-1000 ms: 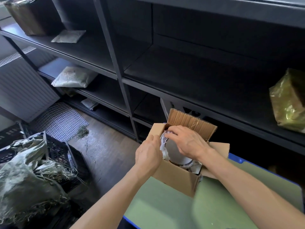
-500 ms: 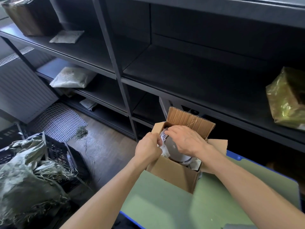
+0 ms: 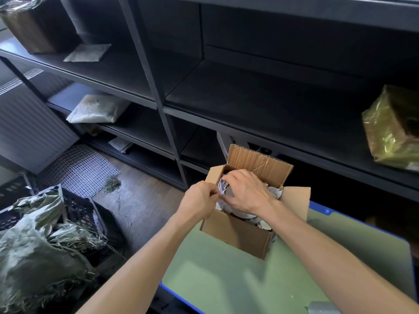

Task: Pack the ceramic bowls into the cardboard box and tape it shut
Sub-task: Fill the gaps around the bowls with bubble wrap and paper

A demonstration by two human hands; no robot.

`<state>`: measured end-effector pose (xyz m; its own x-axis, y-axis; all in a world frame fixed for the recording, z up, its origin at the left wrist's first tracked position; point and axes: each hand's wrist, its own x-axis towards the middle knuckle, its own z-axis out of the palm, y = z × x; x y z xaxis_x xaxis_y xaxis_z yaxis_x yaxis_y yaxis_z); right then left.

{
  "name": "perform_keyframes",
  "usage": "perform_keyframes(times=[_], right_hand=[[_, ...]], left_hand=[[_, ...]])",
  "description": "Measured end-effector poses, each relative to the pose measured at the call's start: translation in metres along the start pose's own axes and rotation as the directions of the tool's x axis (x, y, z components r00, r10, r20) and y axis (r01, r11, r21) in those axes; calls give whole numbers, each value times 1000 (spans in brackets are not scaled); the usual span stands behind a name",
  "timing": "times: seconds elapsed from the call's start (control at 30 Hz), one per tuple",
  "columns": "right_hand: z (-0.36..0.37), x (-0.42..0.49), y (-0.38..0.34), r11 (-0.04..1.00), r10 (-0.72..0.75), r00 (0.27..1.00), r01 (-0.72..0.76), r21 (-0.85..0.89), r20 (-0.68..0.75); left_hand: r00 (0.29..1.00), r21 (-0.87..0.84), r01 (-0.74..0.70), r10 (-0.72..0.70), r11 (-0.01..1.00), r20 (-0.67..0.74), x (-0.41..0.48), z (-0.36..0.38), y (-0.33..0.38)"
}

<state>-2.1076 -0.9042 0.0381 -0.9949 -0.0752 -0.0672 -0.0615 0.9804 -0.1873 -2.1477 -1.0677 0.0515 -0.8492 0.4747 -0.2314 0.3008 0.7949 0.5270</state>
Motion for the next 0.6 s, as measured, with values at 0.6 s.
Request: perform_keyframes(times=[0.6], right_hand=[[11, -1, -15, 997, 64, 997, -65, -35, -35]], left_hand=[[1000, 207, 16, -18, 978, 7, 1, 0, 10]])
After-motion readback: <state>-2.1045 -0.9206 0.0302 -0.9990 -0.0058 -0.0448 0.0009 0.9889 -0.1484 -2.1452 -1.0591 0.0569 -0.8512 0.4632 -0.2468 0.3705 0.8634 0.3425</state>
